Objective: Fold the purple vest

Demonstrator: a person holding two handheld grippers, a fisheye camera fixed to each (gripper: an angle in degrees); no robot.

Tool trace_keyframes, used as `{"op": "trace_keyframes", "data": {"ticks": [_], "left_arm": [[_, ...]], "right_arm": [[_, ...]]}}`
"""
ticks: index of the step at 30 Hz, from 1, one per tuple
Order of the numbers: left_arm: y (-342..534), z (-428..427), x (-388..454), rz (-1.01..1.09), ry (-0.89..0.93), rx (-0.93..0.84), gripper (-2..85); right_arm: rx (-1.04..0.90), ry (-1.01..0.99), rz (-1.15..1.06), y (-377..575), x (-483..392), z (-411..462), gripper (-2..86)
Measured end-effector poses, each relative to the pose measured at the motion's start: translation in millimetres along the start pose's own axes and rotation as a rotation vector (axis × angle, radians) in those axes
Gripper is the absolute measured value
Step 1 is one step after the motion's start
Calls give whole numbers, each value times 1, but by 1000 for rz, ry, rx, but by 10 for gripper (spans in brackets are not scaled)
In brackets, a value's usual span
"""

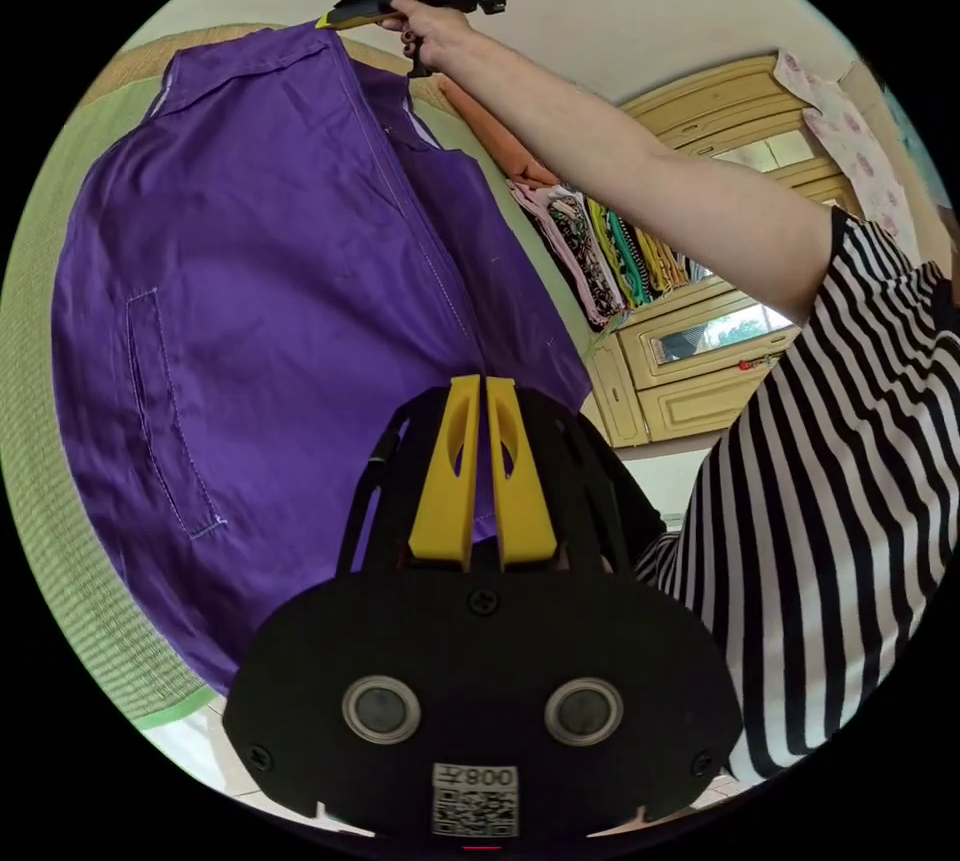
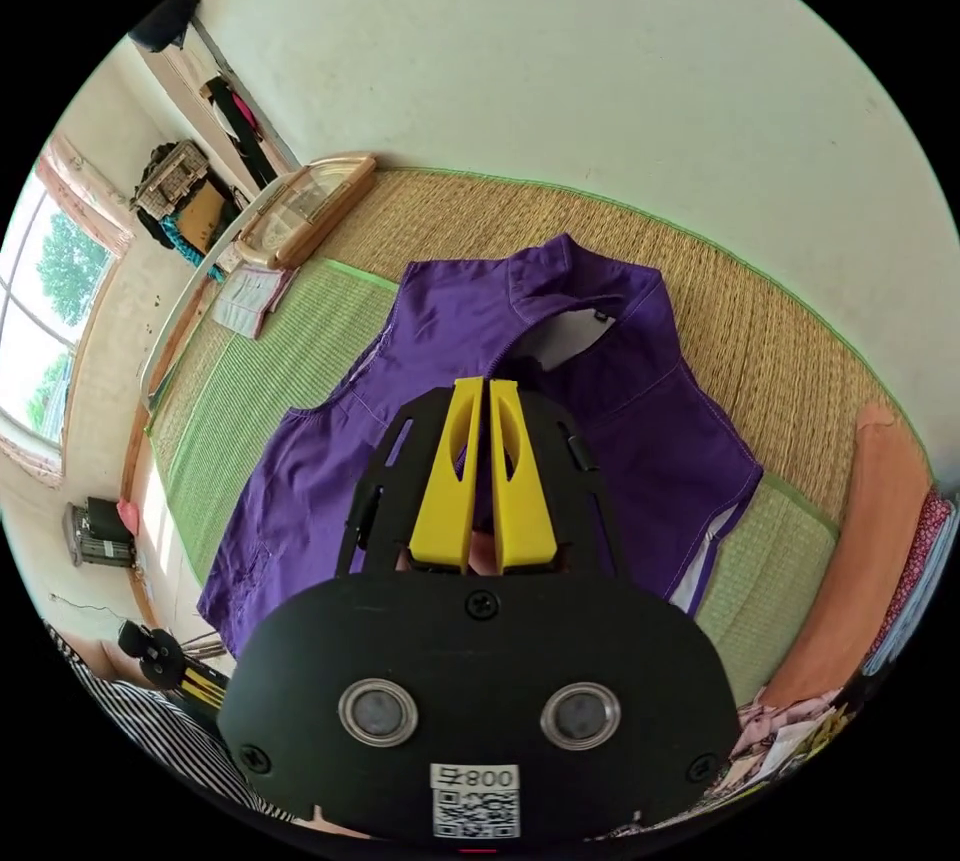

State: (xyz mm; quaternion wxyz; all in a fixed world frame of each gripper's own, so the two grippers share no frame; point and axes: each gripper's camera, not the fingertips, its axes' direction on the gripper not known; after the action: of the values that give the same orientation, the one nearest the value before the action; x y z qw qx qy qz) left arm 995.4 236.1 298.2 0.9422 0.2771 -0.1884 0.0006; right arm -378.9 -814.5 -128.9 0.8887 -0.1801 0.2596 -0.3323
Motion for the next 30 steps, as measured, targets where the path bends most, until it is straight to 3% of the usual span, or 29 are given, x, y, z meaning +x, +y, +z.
{"op": "trace_keyframes", "data": {"ticks": [7, 15, 23, 30], "left_arm": [[-15, 50, -8, -36, -45, -134, 16], [-19, 49, -8, -42, 25, -108, 41], [-25, 42, 17, 15, -3, -79, 70], [-35, 54, 23, 20, 36, -102, 73]], "right_arm": [[-118, 41, 44, 4, 17, 54, 48], [-34, 68, 1, 52, 29, 36, 68], [-102, 96, 11, 68, 39, 78, 80], [-98, 36, 54, 86, 69, 94, 7]]}}
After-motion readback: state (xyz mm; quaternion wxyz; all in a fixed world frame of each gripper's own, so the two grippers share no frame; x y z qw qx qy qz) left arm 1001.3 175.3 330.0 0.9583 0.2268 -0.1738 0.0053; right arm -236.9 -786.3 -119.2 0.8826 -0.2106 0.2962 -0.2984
